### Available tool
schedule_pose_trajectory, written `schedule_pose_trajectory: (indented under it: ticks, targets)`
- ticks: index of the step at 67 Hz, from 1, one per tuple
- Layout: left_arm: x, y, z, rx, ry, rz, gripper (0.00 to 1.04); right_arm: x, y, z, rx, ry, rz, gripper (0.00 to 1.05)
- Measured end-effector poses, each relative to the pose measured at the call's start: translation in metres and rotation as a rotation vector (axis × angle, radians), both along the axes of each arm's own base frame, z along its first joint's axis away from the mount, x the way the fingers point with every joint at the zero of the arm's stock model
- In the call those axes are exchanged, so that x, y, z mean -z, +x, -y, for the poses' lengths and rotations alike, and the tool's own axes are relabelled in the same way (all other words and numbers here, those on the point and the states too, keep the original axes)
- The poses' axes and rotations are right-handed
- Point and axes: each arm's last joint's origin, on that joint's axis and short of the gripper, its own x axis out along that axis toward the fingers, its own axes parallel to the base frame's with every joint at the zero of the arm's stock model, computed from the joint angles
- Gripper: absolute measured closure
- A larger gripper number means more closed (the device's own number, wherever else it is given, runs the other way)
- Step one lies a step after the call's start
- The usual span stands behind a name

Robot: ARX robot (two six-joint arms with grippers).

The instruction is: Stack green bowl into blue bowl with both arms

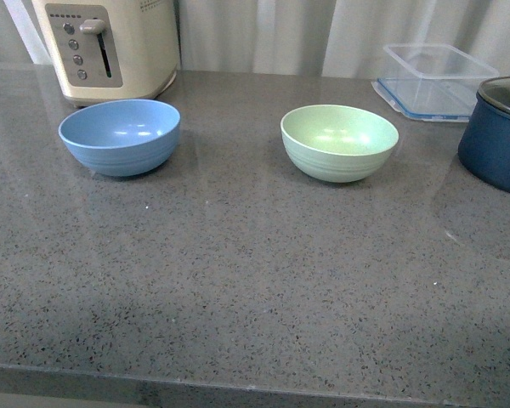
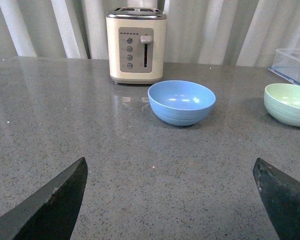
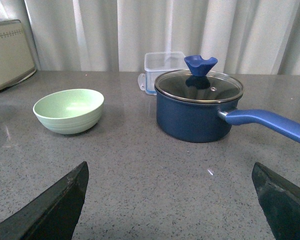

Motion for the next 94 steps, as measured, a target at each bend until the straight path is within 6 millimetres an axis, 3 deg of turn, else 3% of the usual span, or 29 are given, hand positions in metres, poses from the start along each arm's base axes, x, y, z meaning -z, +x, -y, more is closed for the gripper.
schedule_pose_trajectory:
  ticks: [36, 38, 41, 46, 52, 71, 82, 94]
  targets:
    - [0.0, 0.0, 0.0, -0.002, -0.001, 0.0, 0.07, 0.0, 0.0, 0.0, 0.0, 0.0, 0.0, 0.1]
    - [0.002, 0.001, 0.0, -0.07, -0.031, -0.074, 0.07, 0.0, 0.0, 0.0, 0.0, 0.0, 0.0, 0.1]
    - [-0.001, 0.003, -0.001, -0.295, -0.067, -0.337, 0.07, 0.0, 0.0, 0.0, 0.0, 0.0, 0.0, 0.1]
    - [-0.007, 0.019, -0.006, -0.552, 0.002, -0.518, 0.07, 0.0, 0.0, 0.0, -0.002, 0.0, 0.0, 0.1]
    - [-0.02, 0.039, -0.013, -0.622, -0.012, -0.506, 0.07, 0.0, 0.0, 0.0, 0.0, 0.0, 0.0, 0.1]
    - [-0.059, 0.105, -0.03, -0.539, -0.071, -0.415, 0.07, 0.0, 0.0, 0.0, 0.0, 0.0, 0.0, 0.1]
    - [-0.07, 0.143, -0.035, -0.469, -0.108, -0.412, 0.07, 0.0, 0.0, 0.0, 0.0, 0.0, 0.0, 0.1]
    - [-0.072, 0.177, -0.028, -0.388, -0.11, -0.422, 0.07, 0.0, 0.0, 0.0, 0.0, 0.0, 0.0, 0.1]
